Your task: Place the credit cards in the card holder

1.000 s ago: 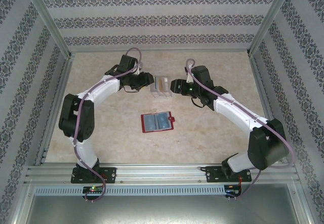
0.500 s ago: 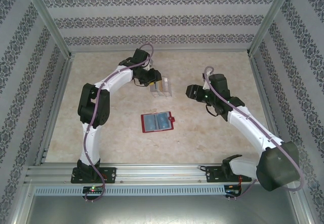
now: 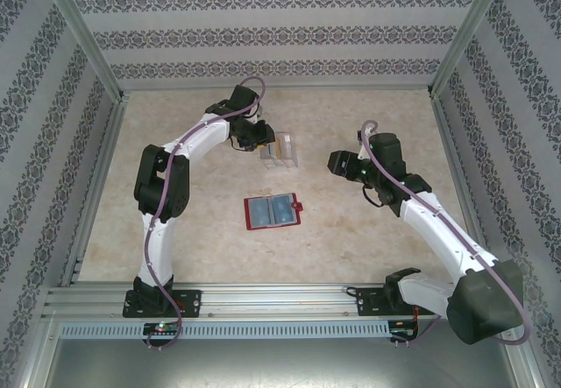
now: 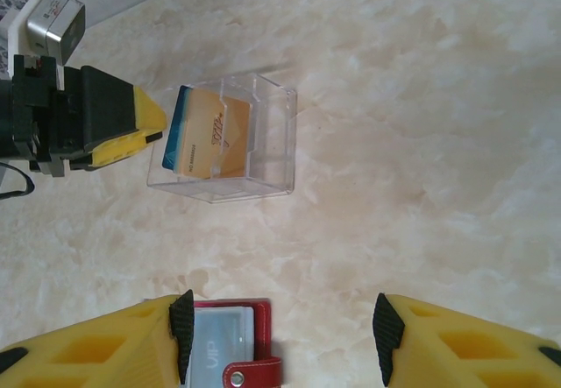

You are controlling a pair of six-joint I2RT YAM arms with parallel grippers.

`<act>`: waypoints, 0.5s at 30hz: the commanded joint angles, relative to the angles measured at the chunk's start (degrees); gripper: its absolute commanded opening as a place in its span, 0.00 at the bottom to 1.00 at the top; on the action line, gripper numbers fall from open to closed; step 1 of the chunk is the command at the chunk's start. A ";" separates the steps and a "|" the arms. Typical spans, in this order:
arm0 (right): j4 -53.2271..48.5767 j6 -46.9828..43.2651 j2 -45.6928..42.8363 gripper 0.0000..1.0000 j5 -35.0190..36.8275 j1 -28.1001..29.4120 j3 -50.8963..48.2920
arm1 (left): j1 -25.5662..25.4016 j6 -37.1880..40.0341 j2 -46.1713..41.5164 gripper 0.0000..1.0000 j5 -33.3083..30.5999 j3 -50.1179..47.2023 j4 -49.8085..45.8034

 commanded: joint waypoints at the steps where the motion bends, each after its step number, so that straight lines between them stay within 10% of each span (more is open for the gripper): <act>1: -1.07 -1.38 -1.88 0.58 -0.57 -0.49 -0.45 | -0.53 0.48 -2.21 0.25 -1.03 -1.50 -1.46; 15: -2.01 -0.86 -2.71 0.58 -0.88 -0.44 -0.51 | -0.41 0.76 0.00 0.19 1.26 -0.57 -1.62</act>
